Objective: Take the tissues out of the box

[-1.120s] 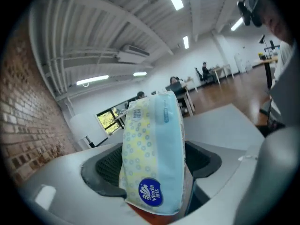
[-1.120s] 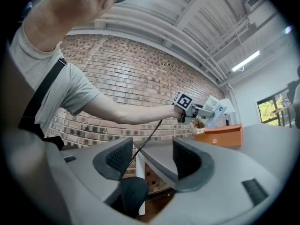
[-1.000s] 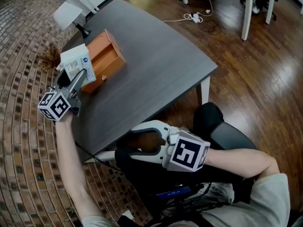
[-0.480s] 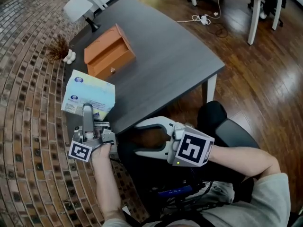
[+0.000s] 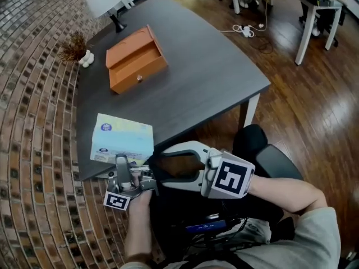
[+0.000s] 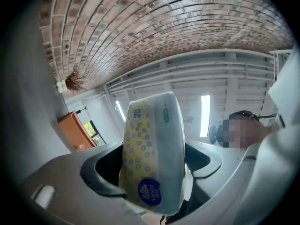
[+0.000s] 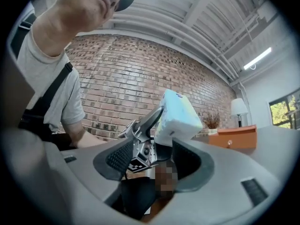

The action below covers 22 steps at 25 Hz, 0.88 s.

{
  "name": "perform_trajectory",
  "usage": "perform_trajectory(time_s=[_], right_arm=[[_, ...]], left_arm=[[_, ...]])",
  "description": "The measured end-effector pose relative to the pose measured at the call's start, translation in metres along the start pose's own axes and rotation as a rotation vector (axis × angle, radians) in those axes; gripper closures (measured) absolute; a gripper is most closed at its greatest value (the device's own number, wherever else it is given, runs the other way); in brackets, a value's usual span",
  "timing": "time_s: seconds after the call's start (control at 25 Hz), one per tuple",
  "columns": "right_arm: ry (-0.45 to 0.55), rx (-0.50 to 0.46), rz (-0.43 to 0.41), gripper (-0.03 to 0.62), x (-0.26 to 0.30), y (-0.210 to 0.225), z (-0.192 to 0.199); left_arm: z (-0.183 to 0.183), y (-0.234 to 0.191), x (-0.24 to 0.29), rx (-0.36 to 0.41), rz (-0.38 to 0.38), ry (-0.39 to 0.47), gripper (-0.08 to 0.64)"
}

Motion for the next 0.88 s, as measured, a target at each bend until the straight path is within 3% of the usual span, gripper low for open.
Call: perform_trajectory(time_s=[0.2,0.4,0.88], right_arm=[[-0.016,0.006,-0.024,0.334,0.000,-0.009,0.006],[-0.049,0.013,-0.035,0.334,0.000,-0.011,0.009],[-0.097,-0.025,-0.102,0.336,0.005,-0.021,0.008]], left_arm=[[0.006,0.008,-0.019,-0.053,0.032,-0.004,0.152],[0.005,0.010,-0.020,-0.052,0.047,-0.042,0.152],[0.008,0.010,-0.019,-0.074,0.049,-0.036,0.152]])
Point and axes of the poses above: the fingertips, and each gripper's own axes: x forward along the fingers, y to its right, z out of its underside, the point moved 2 cm from there along -x, backward along the fingers, and after that the axes turned 11 degrees about y, right-handed, at the moved point
